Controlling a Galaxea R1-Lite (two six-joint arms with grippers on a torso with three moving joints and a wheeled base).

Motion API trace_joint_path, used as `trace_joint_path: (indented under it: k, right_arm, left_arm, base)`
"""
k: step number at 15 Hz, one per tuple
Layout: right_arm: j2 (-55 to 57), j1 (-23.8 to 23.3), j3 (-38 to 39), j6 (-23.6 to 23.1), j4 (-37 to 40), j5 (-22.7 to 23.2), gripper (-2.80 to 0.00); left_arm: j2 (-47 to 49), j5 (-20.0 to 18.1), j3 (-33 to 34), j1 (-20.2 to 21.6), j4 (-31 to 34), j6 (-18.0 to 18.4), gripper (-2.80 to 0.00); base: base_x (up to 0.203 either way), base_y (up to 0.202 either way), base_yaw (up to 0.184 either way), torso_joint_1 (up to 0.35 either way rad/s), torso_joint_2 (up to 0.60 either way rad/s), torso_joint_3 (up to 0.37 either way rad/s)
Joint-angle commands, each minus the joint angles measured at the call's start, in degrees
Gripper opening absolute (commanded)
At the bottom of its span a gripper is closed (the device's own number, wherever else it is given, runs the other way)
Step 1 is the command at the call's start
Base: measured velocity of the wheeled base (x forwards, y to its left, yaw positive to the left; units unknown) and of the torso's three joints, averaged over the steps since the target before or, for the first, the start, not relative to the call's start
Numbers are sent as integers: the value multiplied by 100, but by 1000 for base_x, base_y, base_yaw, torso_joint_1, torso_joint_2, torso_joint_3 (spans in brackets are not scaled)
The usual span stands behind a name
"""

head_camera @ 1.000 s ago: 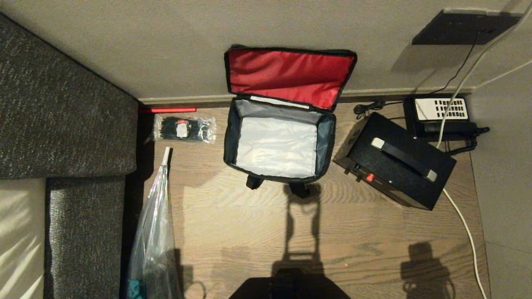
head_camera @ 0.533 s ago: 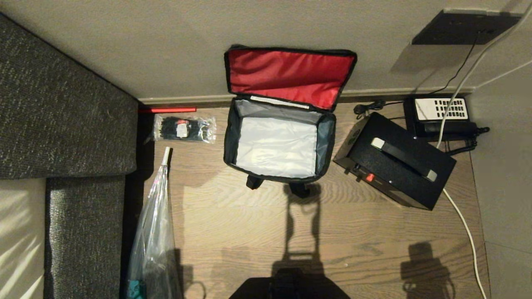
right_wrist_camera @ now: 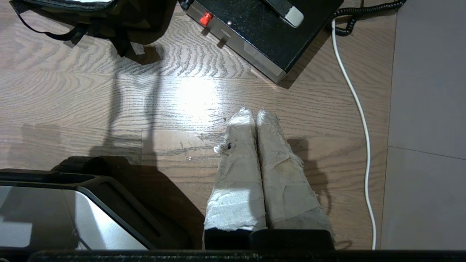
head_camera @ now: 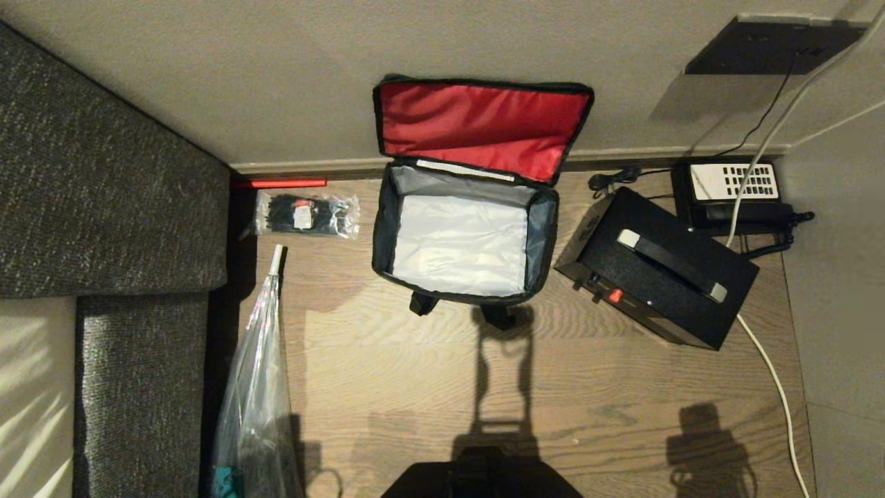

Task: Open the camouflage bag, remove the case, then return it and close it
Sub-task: Grip the handle again

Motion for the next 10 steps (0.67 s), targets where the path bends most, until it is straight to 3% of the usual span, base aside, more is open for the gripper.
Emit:
trace_joint_path:
  k: [1,10]
  right_arm:
    - [-1,2,1,-4,0,5,-280]
    - [-1,2,10,-4,0,2,-280]
  left_arm:
    - [-11,2,18,2,-1,0,-280]
    - [-11,2,18,2,-1,0,-280]
  base:
    - [0,0,0,0,0,0]
    - [0,0,0,0,0,0]
